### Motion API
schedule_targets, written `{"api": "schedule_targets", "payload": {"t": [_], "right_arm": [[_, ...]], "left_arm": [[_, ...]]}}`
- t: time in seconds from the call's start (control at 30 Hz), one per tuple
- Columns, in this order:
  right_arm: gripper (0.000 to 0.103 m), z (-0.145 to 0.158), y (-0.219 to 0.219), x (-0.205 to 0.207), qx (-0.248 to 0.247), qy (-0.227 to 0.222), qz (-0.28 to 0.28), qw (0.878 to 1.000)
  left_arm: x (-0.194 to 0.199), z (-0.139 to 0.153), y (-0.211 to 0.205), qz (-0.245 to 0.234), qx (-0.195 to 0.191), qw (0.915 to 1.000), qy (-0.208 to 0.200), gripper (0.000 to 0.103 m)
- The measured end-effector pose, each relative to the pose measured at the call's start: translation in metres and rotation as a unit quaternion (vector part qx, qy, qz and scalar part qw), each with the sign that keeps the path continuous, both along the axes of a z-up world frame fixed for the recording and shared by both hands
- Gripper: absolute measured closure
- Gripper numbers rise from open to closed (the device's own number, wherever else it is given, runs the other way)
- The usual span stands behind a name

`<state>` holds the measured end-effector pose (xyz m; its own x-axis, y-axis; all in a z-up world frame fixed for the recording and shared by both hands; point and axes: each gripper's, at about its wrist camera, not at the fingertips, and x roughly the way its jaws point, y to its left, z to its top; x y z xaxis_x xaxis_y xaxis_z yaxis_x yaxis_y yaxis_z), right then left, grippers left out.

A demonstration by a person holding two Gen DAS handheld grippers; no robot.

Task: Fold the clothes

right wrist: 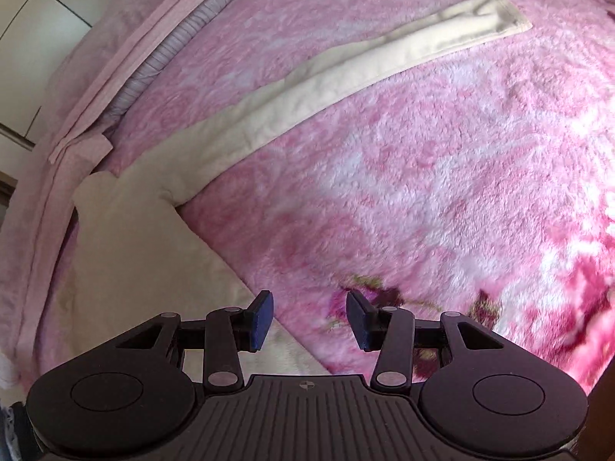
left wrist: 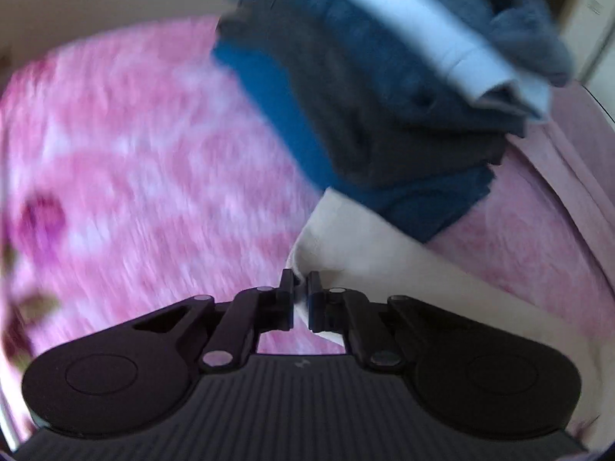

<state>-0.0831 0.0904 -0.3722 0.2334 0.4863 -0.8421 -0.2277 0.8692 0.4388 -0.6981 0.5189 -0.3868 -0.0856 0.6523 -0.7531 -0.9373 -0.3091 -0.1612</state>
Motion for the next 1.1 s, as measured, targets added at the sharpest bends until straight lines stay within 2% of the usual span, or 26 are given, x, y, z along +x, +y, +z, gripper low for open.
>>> {"api": "schedule_targets", "payload": {"t": [0.07, 0.17, 0.23, 0.33, 0.37, 0.4, 0.47, 0.5, 0.53, 0.57, 0.6, 0.67, 0.73, 0.77, 0.83, 0.9, 0.93, 0.97, 1.03, 1.1], "right_arm": [[0.057, 0.001, 0.007, -0.003, -0.002, -0.004, -0.004, 1.0], [0.057, 0.003, 0.012, -0.007, -0.008, -0.008, 0.004, 1.0], [0.057, 0.002, 0.015, -0.011, -0.02, -0.016, 0.017, 1.0], [0.057, 0.0, 0.016, -0.014, -0.042, -0.024, 0.029, 0.998], [0.057, -0.001, 0.014, -0.014, -0.043, -0.023, 0.033, 0.998], [0.057, -0.001, 0.012, -0.014, -0.044, -0.021, 0.036, 0.998], [0.057, 0.001, 0.004, -0.014, -0.049, -0.021, 0.045, 0.998], [0.056, 0.003, 0.0, -0.015, -0.05, -0.023, 0.052, 0.997], [0.055, 0.004, -0.004, -0.016, -0.051, -0.024, 0.062, 0.996], [0.052, 0.004, -0.009, -0.018, -0.053, -0.024, 0.072, 0.996], [0.051, 0.004, -0.013, -0.02, -0.051, -0.022, 0.083, 0.995], [0.049, 0.001, -0.022, -0.024, -0.041, -0.011, 0.101, 0.994], [0.049, -0.004, -0.029, -0.028, -0.024, 0.009, 0.116, 0.993], [0.049, -0.007, -0.032, -0.031, -0.017, 0.016, 0.125, 0.992], [0.049, -0.014, -0.035, -0.035, -0.014, 0.027, 0.141, 0.99], [0.05, -0.023, -0.039, -0.038, -0.014, 0.031, 0.156, 0.987], [0.055, -0.027, -0.041, -0.039, -0.013, 0.027, 0.162, 0.986], [0.098, -0.028, -0.042, -0.041, -0.016, 0.02, 0.171, 0.985], [0.099, -0.023, -0.044, -0.04, -0.014, 0.008, 0.194, 0.981], [0.1, -0.014, -0.051, -0.039, -0.004, -0.009, 0.209, 0.978]], "left_arm": [[-0.005, 0.006, -0.001, -0.023, 0.028, 0.9983, 0.045, 0.099], [-0.01, -0.012, 0.01, -0.065, 0.009, 0.996, 0.06, 0.097], [0.002, -0.019, 0.01, -0.085, 0.003, 0.991, 0.103, 0.093], [0.019, -0.017, 0.002, -0.086, 0.008, 0.9813, 0.172, 0.082], [0.02, -0.014, -0.004, -0.078, 0.006, 0.9801, 0.183, 0.08], [0.02, -0.01, -0.013, -0.066, 0.0, 0.982, 0.177, 0.081], [0.019, 0.0, -0.038, -0.078, -0.027, 0.9915, 0.101, 0.081], [0.023, 0.004, -0.052, -0.103, -0.042, 0.9923, 0.053, 0.081], [0.031, 0.006, -0.067, -0.142, -0.059, 0.9881, 0.008, 0.081], [0.043, 0.007, -0.082, -0.188, -0.08, 0.9783, -0.034, 0.079], [0.059, 0.004, -0.1, -0.246, -0.114, 0.9585, -0.087, 0.076], [0.088, -0.003, -0.132, -0.328, -0.169, 0.9145, -0.166, 0.075], [0.116, -0.012, -0.164, -0.383, -0.195, 0.8828, -0.19, 0.072], [0.126, -0.018, -0.175, -0.393, -0.205, 0.8772, -0.184, 0.07], [0.142, -0.03, -0.193, -0.403, -0.226, 0.8722, -0.161, 0.069], [0.15, -0.033, -0.206, -0.399, -0.21, 0.882, -0.138, 0.081], [0.152, -0.032, -0.209, -0.403, -0.207, 0.8812, -0.137, 0.098], [0.152, -0.031, -0.21, -0.409, -0.206, 0.8781, -0.14, 0.102], [0.15, -0.02, -0.218, -0.416, -0.184, 0.8797, -0.139, 0.102], [0.146, -0.012, -0.228, -0.42, -0.166, 0.8844, -0.116, 0.101]]}}
